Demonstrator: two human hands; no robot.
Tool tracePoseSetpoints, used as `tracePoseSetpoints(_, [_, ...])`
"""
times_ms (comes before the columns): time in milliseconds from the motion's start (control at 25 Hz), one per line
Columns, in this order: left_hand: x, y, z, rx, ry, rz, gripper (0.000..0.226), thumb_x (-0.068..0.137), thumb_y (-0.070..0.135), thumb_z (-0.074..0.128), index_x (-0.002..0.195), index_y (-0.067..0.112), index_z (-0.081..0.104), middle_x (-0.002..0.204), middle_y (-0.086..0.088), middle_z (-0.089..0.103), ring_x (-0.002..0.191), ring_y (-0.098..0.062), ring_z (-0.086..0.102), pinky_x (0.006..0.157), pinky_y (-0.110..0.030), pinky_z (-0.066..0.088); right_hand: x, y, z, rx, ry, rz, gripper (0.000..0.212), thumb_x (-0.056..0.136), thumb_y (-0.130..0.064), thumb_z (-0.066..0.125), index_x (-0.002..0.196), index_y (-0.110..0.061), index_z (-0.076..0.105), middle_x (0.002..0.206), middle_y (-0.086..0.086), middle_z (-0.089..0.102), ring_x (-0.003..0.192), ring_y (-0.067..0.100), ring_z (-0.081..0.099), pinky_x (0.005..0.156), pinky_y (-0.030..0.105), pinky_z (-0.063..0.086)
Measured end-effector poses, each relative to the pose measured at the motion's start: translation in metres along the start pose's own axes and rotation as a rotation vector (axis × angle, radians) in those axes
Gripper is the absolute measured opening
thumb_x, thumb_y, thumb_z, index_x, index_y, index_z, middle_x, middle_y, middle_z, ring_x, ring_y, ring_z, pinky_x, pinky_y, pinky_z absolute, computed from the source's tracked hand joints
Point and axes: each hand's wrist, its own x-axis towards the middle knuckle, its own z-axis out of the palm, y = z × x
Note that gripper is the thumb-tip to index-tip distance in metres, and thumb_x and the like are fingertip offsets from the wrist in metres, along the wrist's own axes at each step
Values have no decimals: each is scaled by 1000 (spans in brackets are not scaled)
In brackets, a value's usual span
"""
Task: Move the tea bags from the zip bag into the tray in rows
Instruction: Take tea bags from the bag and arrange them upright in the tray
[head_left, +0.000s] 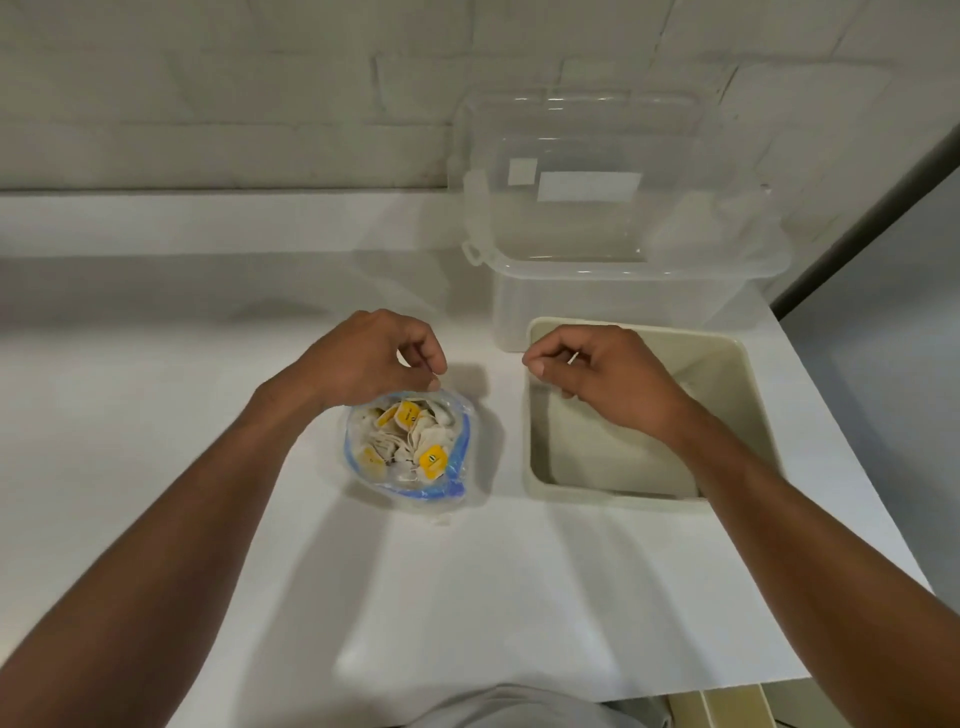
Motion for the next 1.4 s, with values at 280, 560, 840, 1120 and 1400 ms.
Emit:
tracePoseSetpoints(280, [-30, -31, 10, 210, -70, -64, 18, 85, 26, 70, 90, 43, 70, 85, 26, 66, 74, 4, 57, 65, -27, 46, 1, -38, 56, -207, -189, -116, 13, 86, -30, 72, 96, -37, 74, 83, -19, 69, 67, -4, 60, 71, 22, 49])
tracePoseSetpoints(560, [-38, -36, 12, 379, 21, 55, 24, 96, 31, 54, 112, 44, 66, 99, 19, 68, 92, -13, 61, 65, -28, 43, 6, -45, 89, -481, -194, -120, 22, 94, -38, 59, 113, -40, 70, 104, -14, 73, 89, 8, 64, 71, 28, 50])
tracePoseSetpoints(840, [-44, -40, 17, 454, 139, 168, 24, 98, 35, 54, 117, 42, 65, 107, 14, 66, 96, -15, 63, 67, -28, 46, 6, -49, 93, -652, 30, -77, 25, 94, -45, 55, 114, -38, 69, 104, -8, 64, 88, 13, 63, 57, 21, 37])
tracePoseSetpoints(1120, [-41, -30, 30, 468, 148, 117, 26, 92, 54, 56, 102, 39, 74, 93, 11, 62, 80, -13, 60, 55, -24, 31, 10, -48, 104, -910, 20, -92, 30, 92, -50, 56, 114, -34, 68, 110, -3, 49, 97, 16, 55, 62, 26, 42])
tracePoseSetpoints(1400, [-32, -22, 41, 371, 166, -157, 24, 85, 54, 62, 87, 34, 75, 81, 10, 68, 76, -17, 62, 58, -24, 37, 17, -48, 91, -427, 49, 105, 5, 82, -36, 66, 83, -32, 70, 95, -11, 60, 83, 10, 60, 69, 28, 46])
